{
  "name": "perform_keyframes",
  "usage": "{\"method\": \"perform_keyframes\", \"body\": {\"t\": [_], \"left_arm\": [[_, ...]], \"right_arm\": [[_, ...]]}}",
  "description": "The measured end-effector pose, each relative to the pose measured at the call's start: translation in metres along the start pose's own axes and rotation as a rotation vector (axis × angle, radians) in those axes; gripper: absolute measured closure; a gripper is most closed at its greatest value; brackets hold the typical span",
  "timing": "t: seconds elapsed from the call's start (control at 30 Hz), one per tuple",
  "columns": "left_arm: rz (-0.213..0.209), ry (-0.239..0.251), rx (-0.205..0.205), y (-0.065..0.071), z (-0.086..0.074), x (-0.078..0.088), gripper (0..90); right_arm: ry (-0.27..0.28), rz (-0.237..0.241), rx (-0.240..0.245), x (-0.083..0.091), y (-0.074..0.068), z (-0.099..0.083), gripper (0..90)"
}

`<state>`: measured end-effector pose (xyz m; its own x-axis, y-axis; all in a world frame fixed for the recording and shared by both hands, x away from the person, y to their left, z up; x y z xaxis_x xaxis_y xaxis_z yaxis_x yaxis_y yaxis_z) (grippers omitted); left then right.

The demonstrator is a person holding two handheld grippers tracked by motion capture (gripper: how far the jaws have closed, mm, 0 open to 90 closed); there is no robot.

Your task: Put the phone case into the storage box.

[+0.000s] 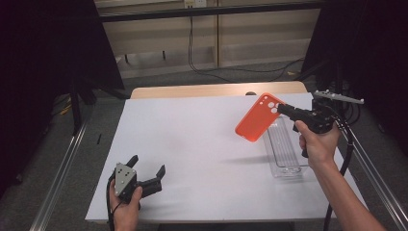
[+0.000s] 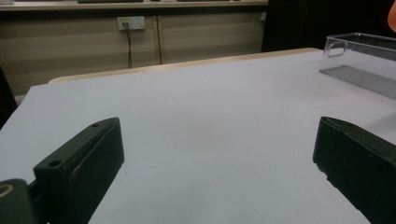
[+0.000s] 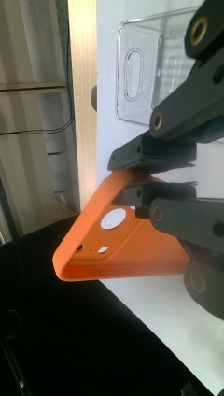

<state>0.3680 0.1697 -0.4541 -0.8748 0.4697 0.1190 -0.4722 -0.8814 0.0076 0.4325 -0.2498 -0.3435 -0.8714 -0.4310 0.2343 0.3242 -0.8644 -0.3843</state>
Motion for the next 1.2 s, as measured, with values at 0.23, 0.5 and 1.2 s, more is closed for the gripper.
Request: {"method": "perform_keyframes", "body": {"t": [0.23,0.5,1.2], "left_arm": [[-0.014,-0.02,0.003,0.0,-0.005,-0.006,1.9],[-0.031,-0.011,0.004,0.004,-0.003,-0.006,1.6],[-0.047,-0.038,0.031,0.002,-0.008,-0.008,1.3]], "right_arm": [[0.003,-0.024,0.007,-0.001,0.009,0.01,81.9],[0.038,-0.05,0.038,-0.001,0.014,0.022,81.9],[0.054,-0.122,0.085,0.0,0.036,0.041,81.9]]}}
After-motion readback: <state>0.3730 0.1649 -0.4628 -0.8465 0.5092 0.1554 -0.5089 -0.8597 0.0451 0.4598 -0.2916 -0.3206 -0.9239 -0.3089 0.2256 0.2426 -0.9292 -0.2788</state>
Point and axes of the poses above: each handheld gripper's, and its own axes: x roughly backward along the jaws, z roughly out of its top, y roughly to its right, the point moved 9 cm from there along -x, roughly forward along the jaws, and after that the axes turned 8 degrees about y, right-handed, at the moved point
